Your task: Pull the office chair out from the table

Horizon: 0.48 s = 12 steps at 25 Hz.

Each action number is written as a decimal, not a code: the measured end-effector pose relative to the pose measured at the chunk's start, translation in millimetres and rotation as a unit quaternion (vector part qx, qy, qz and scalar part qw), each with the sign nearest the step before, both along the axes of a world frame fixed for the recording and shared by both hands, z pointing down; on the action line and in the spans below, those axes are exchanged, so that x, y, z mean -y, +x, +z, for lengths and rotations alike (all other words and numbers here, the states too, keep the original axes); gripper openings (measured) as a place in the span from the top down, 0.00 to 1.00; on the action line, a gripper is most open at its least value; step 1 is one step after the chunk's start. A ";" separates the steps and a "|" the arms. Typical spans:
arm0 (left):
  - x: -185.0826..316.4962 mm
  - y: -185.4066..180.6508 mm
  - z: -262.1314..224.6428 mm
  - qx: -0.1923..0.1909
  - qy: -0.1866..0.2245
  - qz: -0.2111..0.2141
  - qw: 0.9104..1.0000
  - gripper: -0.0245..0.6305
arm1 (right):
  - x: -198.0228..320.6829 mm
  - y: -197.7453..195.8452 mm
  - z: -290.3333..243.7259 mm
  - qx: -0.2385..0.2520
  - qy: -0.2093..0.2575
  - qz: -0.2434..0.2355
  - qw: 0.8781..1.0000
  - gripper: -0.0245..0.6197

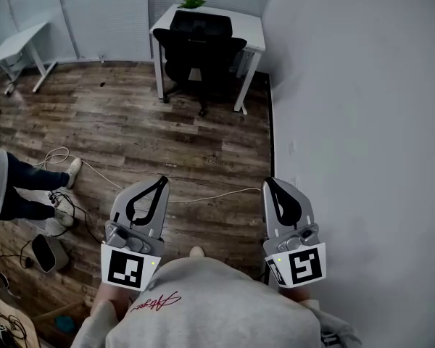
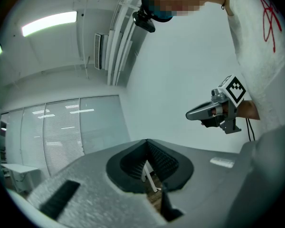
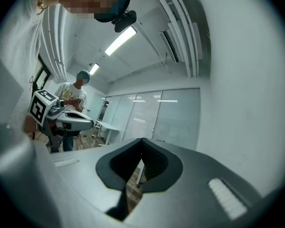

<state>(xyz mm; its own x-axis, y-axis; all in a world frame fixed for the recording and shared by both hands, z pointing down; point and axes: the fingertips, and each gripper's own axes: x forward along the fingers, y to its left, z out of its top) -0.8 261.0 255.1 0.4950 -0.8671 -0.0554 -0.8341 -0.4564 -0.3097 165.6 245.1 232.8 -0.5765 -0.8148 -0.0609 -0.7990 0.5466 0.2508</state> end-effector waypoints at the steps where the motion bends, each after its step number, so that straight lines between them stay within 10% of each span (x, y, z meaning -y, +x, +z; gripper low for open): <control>1: 4.9 0.6 -2.3 -0.002 0.002 -0.004 1.000 0.97 | 4.7 3.0 -1.8 0.001 0.001 -0.001 1.000 0.96; 12: 29.6 -10.4 -0.1 -0.020 -0.010 -0.032 0.999 0.97 | 35.1 2.1 1.3 0.006 -0.006 -0.011 1.000 0.96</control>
<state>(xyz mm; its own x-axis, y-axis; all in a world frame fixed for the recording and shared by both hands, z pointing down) -11.2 231.4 255.1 0.4356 -0.8984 -0.0559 -0.8736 -0.4069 -0.2669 167.7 210.0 234.1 -0.5928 -0.8032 -0.0583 -0.7904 0.5664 0.2335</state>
